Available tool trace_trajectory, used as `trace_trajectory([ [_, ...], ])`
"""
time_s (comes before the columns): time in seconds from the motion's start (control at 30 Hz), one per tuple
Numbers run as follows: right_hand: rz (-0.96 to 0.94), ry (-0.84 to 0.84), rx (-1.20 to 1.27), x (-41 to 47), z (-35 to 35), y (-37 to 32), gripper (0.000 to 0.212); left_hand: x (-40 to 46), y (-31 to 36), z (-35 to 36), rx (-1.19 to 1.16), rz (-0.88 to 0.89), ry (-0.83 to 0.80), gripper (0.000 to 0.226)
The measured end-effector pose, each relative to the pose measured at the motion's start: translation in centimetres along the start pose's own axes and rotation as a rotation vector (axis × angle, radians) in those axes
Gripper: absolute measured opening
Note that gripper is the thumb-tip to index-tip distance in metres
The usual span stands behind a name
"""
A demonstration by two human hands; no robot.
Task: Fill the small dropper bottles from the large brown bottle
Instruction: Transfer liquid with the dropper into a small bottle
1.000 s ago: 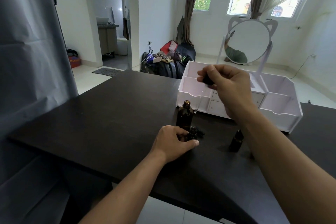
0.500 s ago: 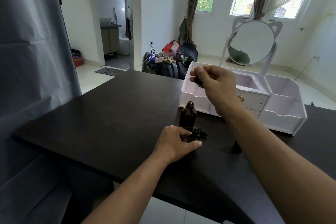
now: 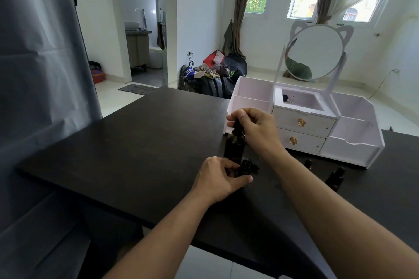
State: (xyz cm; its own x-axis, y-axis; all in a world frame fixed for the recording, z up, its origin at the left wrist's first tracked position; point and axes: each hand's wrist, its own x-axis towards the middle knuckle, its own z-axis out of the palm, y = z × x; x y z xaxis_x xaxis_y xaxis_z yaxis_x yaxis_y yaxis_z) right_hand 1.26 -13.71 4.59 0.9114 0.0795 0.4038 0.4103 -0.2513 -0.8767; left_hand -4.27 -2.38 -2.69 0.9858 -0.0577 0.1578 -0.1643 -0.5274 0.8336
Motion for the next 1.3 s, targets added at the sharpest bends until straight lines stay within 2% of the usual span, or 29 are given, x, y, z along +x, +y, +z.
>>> trace_trajectory([
  [0.23, -0.01, 0.03, 0.015, 0.0, 0.3, 0.7, 0.03, 0.1, -0.1, 0.1, 0.002, -0.001, 0.001, 0.031],
  [1.3, -0.034, 0.042, 0.08, 0.3, -0.4, -1.4, 0.017, 0.4, -0.5, 0.3, 0.047, 0.028, 0.038, 0.035],
])
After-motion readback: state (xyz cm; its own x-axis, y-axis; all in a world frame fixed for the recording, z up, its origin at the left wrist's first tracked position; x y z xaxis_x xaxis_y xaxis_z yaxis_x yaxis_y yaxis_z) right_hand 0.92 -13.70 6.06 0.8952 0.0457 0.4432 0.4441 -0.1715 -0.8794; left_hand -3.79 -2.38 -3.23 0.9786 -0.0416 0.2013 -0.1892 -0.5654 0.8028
